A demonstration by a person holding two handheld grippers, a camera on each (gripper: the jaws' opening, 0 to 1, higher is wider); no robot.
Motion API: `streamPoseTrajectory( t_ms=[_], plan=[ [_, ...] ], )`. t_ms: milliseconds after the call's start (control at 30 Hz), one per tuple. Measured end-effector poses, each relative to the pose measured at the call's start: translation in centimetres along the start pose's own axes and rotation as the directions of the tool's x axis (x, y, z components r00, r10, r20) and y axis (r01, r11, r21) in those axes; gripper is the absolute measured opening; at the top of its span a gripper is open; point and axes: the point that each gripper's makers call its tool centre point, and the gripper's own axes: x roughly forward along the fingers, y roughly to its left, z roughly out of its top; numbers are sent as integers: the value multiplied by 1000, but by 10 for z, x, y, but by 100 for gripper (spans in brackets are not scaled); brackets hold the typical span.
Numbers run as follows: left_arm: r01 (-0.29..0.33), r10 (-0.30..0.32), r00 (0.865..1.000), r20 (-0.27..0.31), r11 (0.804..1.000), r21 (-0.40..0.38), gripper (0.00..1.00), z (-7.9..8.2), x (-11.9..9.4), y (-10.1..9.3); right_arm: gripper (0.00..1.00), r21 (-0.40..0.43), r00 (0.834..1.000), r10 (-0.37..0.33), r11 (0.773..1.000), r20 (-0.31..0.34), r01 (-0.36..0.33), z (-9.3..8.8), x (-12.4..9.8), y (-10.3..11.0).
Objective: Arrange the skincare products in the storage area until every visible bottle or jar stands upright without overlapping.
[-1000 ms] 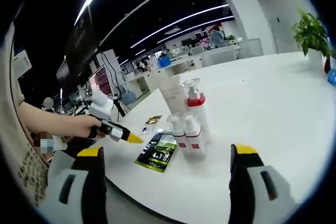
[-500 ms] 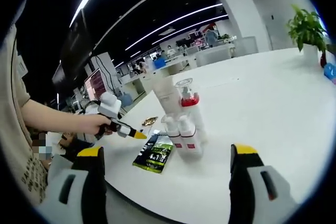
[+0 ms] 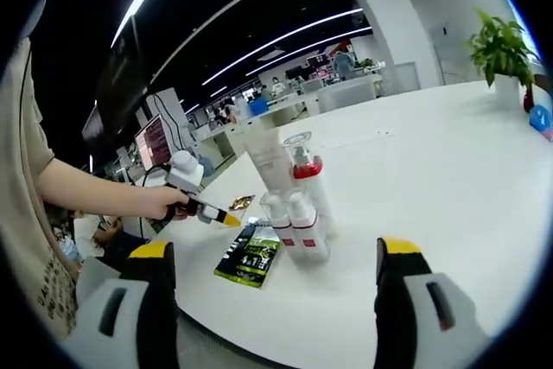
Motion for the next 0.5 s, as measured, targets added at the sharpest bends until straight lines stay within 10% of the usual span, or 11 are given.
streamPoseTrajectory(
  t_ms=[500],
  plan=[
    [12, -12, 1000, -14, 1000, -24, 42, 1, 4, -4, 97, 2, 1000, -3, 1000, -14, 3, -4, 2, -4]
  ],
)
